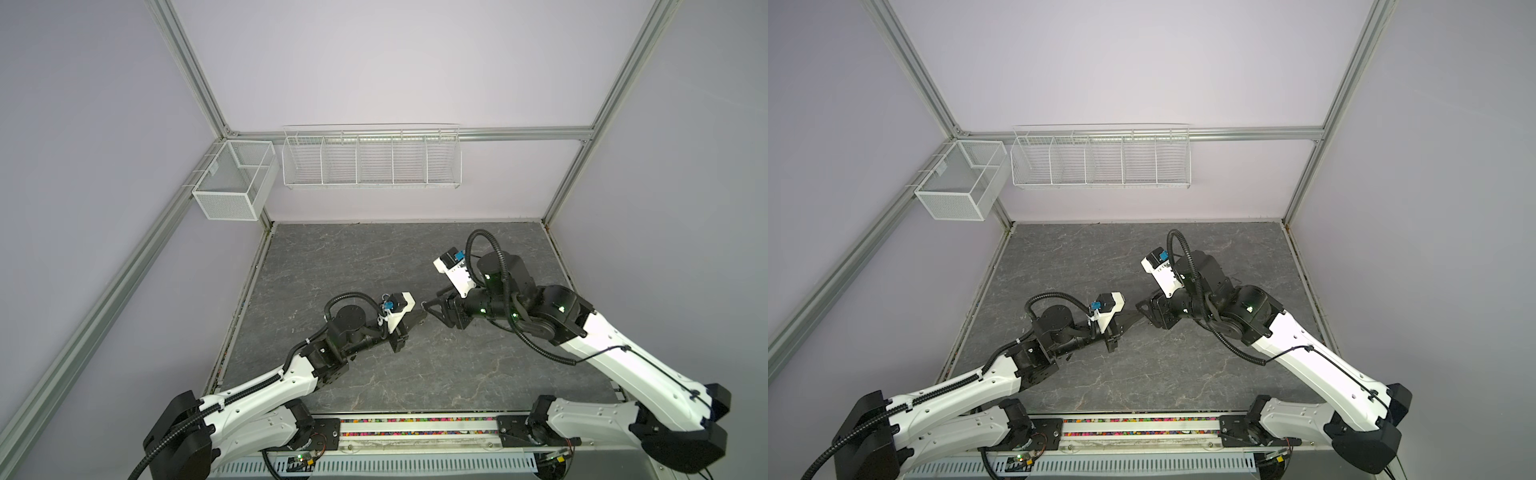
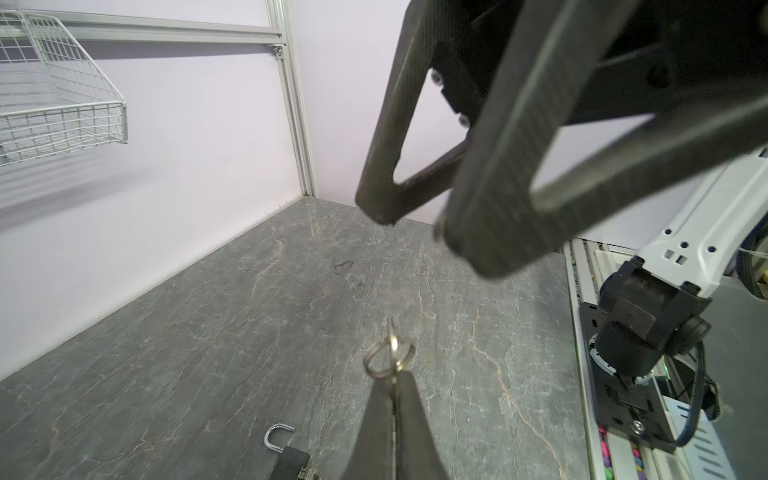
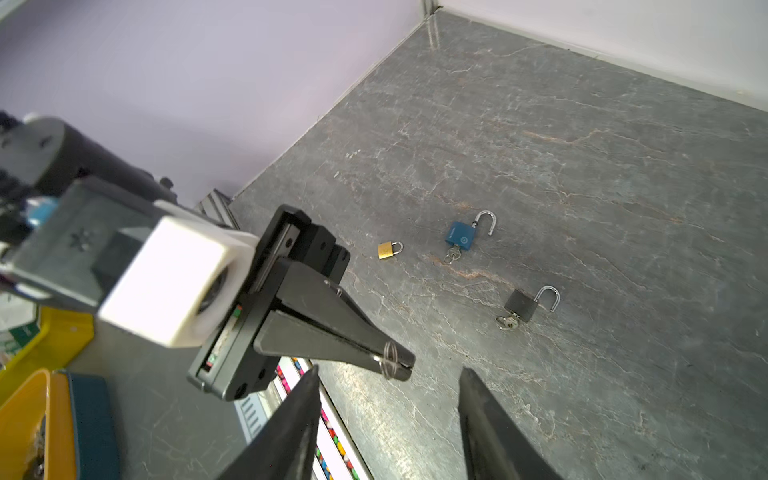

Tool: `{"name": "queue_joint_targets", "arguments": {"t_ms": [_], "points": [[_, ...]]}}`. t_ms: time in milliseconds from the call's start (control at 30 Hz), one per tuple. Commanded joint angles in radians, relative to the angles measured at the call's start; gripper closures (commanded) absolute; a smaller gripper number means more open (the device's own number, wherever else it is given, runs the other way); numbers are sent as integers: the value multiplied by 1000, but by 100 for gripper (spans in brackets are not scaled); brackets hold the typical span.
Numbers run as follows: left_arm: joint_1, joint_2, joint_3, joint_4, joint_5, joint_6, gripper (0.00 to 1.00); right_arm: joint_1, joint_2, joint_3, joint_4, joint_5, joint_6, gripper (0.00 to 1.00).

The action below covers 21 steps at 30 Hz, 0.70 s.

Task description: Unlock with the key

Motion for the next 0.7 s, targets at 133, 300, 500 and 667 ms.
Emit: {"name": "queue_joint_targets", "arguments": {"t_ms": [133,300,500,667], "points": [[-5,-14,35,-12,63,-8,100,-19,30,-3,6,-85,-167,46],[-5,0,45,-12,75,-5,100,-32,44,1,-25,-126,-206,57],[-5,15,58,-13,89,-3,100,-54,56,3,-40,-167,-225,63],[-5,19,63,-13,107,-7,100,-60,65,-3,-40,-197,-238,67]]}}
